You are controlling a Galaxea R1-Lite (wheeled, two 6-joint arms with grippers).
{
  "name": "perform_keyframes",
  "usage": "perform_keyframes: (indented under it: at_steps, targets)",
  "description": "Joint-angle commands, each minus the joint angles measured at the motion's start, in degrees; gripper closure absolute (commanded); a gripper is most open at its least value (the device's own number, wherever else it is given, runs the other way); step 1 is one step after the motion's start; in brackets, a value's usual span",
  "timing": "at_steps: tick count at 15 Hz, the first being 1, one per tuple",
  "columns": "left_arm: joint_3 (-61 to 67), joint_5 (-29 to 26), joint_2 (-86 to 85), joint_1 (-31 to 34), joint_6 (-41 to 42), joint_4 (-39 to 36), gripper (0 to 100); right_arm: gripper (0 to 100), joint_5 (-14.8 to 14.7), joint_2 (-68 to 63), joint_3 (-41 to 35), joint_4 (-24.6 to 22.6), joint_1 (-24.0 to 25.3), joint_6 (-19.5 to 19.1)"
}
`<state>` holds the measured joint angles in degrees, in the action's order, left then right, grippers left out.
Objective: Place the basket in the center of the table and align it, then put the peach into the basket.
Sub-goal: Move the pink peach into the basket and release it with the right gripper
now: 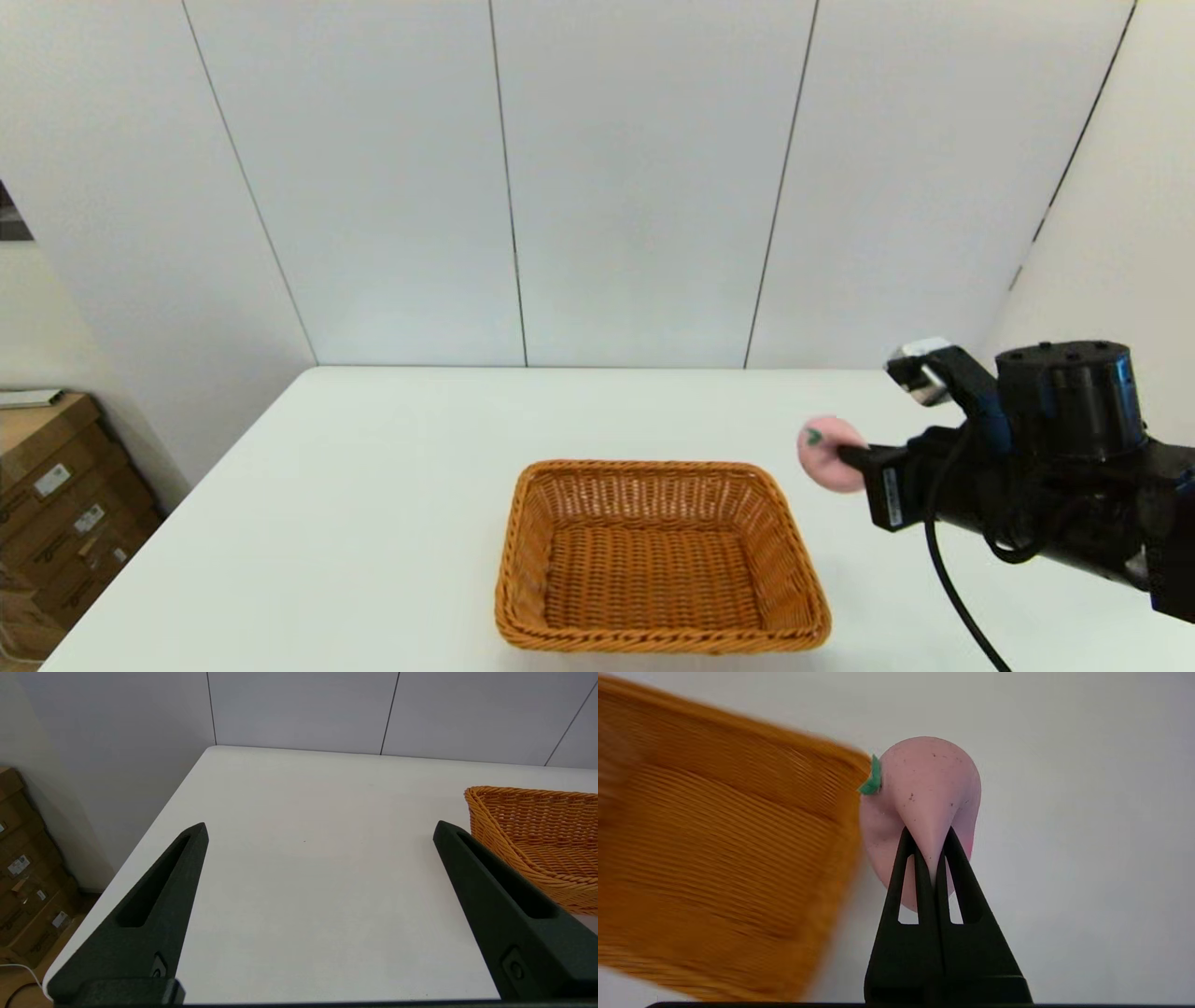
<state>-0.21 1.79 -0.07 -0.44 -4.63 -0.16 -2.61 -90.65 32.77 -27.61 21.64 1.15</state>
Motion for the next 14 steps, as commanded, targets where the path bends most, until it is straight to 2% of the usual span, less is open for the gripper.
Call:
perform_keyframes:
  at_steps: [1, 5, 12, 14]
  targets:
    - [-0.06, 0.05, -0.01, 0.0, -0.03, -0.02, 0, 100, -0.64, -2.69, 10.39, 7.4, 11.76, 3.42]
    - [0.03, 0.05, -0.01, 0.0, -0.03, -0.02, 0, 100, -0.73, -8.67, 11.44, 7.22, 16.15, 3.95]
    - [0.03, 0.05, -0.01, 0.0, -0.03, -0.02, 0, 100, -0.99, -11.04, 10.83, 7.4, 18.88, 5.71]
    - [0.03, 0.05, -0.01, 0.0, -0.03, -0.02, 0, 100, -2.22, -12.36, 10.39, 6.78, 19.76, 5.8]
